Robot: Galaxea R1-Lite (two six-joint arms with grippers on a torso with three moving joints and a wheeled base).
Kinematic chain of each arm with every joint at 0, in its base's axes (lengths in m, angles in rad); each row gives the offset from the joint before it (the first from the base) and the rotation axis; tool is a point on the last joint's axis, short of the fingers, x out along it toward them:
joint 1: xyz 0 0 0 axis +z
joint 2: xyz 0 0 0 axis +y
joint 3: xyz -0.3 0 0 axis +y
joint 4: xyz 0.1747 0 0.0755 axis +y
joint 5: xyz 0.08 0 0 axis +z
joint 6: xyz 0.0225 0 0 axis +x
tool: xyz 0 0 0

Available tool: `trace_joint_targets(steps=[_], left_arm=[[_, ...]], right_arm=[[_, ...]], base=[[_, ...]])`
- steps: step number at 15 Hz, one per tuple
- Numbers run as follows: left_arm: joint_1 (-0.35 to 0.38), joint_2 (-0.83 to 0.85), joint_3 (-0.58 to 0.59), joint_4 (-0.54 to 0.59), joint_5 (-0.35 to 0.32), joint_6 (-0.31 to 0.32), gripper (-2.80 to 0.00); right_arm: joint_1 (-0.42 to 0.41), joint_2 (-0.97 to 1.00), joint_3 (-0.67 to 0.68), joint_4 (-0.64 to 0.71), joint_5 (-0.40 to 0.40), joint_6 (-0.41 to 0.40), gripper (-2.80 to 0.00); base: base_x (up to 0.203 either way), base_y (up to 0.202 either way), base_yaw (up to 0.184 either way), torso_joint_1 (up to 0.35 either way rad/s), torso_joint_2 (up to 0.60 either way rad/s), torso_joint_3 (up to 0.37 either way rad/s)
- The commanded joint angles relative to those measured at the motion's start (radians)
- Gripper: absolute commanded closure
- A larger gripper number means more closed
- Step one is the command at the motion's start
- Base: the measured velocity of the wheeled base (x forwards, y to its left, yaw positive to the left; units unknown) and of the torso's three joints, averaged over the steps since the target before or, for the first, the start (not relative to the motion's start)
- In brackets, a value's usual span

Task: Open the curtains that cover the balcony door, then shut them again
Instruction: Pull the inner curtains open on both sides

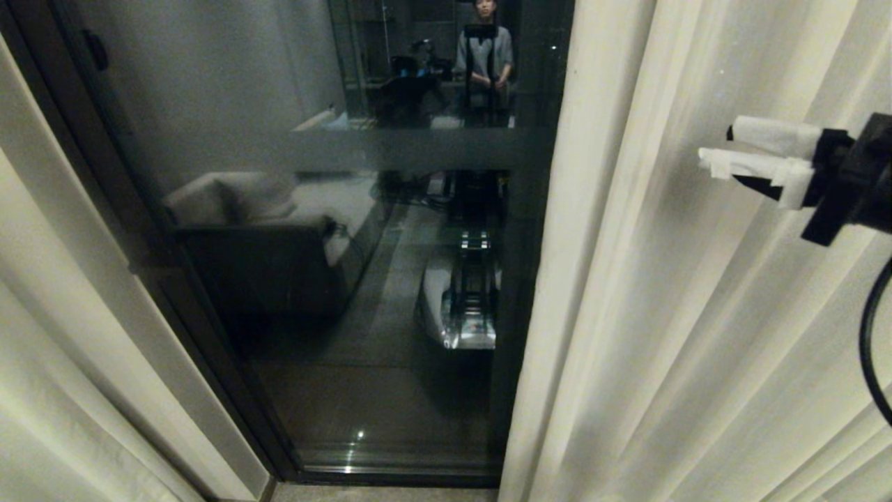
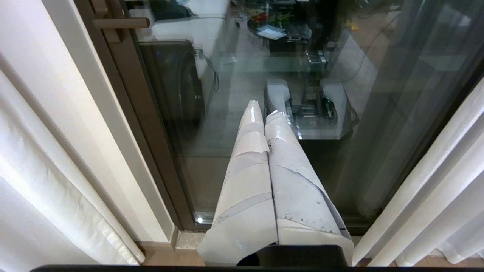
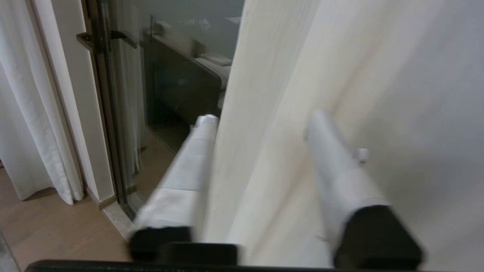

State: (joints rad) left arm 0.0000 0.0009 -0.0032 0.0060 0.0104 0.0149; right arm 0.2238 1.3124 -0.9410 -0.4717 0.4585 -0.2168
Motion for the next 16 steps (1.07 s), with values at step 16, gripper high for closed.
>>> trace_joint_targets(steps=[16], left_arm=[[0.000, -0.001, 0.000, 0.000, 0.000, 0.000, 0.00]], right_arm=[[0.010, 0.454, -0.508, 0.010, -0.187, 0.006, -2.80]], base=[[0.000, 0.000, 0.000, 0.000, 0.00, 0.000]])
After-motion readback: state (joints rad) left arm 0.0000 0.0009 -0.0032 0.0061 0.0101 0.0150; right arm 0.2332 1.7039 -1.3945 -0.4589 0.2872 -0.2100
